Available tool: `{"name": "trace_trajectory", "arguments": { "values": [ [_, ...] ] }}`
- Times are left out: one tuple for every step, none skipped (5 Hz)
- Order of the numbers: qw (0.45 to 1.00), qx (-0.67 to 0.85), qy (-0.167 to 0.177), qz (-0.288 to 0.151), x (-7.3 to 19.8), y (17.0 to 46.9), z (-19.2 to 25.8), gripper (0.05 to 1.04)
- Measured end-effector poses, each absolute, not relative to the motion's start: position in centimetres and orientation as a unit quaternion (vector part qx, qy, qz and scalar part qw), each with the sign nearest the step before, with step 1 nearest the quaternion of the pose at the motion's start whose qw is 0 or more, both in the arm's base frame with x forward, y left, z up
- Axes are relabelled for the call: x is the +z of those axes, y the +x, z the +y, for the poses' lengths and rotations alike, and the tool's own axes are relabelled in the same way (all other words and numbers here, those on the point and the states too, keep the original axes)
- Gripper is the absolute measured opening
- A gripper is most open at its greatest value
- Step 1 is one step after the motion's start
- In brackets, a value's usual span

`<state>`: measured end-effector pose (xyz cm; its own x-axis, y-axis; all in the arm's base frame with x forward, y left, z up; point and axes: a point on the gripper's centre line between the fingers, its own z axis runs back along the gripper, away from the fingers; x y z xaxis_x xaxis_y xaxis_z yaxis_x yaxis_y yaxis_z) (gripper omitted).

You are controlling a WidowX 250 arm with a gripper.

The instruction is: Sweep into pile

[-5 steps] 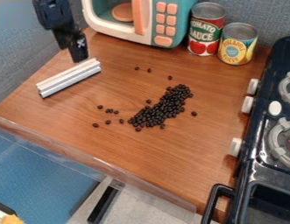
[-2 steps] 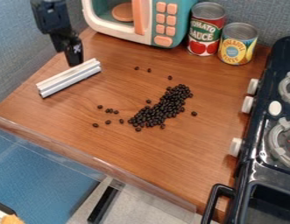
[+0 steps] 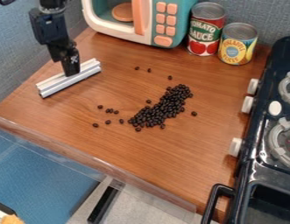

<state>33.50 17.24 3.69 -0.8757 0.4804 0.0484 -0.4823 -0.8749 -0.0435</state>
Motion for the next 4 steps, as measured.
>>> {"name": "trace_trajectory", "arguments": {
  "values": [
    [0.244,0.969,0.024,-0.036,3.2,33.3,17.6,1.001],
    [0.239,0.970,0.031,-0.039,2.2,33.1,18.0,0.948],
    [0.233,0.971,0.036,-0.036,1.9,32.6,18.1,0.654],
    [0.223,0.974,0.030,-0.027,2.2,33.3,18.1,0.377]
  ]
}}
